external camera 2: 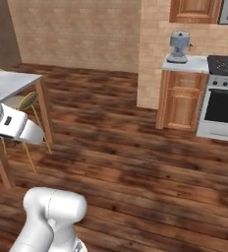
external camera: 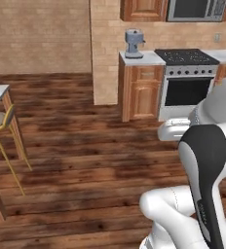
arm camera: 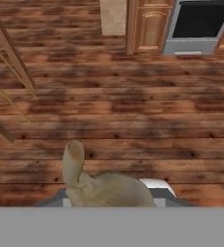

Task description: Grab the garlic and onion from the fridge, place them in the blender, close the lid, and turn on the blender to create a marinade.

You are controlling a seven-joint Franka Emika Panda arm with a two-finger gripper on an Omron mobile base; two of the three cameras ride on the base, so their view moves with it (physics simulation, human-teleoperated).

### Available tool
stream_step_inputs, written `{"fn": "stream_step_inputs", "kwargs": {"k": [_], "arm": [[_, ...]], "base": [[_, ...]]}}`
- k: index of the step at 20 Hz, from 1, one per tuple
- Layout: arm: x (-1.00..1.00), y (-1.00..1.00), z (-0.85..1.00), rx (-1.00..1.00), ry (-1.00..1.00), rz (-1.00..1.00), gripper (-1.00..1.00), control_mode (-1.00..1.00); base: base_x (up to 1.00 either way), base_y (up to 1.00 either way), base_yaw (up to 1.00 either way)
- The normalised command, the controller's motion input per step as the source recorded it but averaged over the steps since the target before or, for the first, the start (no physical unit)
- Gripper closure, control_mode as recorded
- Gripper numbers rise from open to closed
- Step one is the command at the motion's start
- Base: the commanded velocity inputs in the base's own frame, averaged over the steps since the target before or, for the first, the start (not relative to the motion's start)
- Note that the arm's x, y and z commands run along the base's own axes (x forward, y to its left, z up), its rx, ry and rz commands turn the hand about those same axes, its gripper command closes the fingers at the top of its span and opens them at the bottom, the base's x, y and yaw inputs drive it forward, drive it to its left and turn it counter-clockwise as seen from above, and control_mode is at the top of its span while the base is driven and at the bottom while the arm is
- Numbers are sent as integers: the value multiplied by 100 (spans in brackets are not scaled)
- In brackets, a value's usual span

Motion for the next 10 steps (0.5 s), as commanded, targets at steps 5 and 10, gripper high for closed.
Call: {"fn": "stream_step_inputs", "kwargs": {"k": [5, 10], "arm": [[0, 0, 0, 0, 0, 0, 100, 100], [0, 0, 0, 0, 0, 0, 100, 100]], "base": [[-4, 100, 18], [22, 100, 0]]}}
